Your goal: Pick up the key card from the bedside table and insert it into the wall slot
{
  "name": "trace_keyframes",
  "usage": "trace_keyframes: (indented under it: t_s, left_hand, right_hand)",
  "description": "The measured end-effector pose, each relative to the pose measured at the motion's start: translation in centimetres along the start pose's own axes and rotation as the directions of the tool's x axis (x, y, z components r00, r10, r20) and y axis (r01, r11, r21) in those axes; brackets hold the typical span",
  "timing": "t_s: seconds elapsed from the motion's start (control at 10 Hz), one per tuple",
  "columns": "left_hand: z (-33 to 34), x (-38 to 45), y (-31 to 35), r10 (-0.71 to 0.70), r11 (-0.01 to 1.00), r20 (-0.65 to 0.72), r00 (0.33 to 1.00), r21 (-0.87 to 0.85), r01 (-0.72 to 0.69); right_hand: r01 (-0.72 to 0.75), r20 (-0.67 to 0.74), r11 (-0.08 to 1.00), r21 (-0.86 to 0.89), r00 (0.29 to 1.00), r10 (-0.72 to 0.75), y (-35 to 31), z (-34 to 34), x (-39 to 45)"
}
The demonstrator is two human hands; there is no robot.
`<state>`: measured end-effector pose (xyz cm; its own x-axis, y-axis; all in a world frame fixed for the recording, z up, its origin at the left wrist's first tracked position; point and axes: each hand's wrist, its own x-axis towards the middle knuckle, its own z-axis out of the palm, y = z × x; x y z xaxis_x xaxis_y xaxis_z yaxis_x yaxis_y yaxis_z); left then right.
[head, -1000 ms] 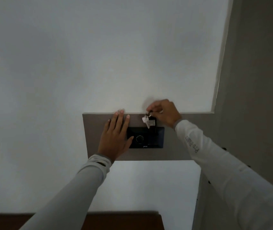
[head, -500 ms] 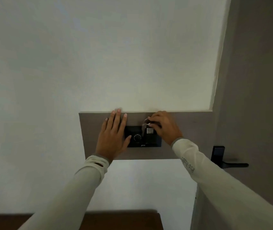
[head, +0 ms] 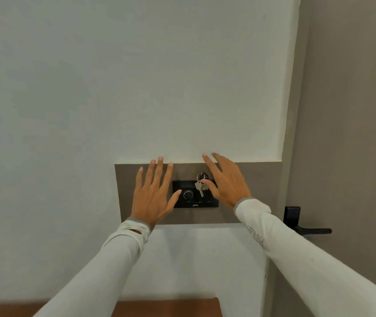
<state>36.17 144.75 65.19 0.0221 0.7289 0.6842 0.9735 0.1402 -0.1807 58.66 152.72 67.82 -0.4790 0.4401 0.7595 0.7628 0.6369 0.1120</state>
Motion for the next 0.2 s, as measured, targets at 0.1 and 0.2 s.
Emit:
trace_keyframes:
  t_s: [0.1,0.2]
  left_hand:
    - [-2.4,-0.7,-0.2,-0.01,1.0,-0.033,0.999,0.003,0.01]
    - [-5.5,-1.7,-0.7,-0.036,0.999,-0.074,0.997,-0.009,0.036]
  right_hand:
    - [-0.031,0.032,0.995,-0.095,0.999,0.034,-1.5,-3.5,0.9]
    - [0.112,0.311,0.991,-0.07,0.947,-0.085,-4.3,-5.4,-3.3]
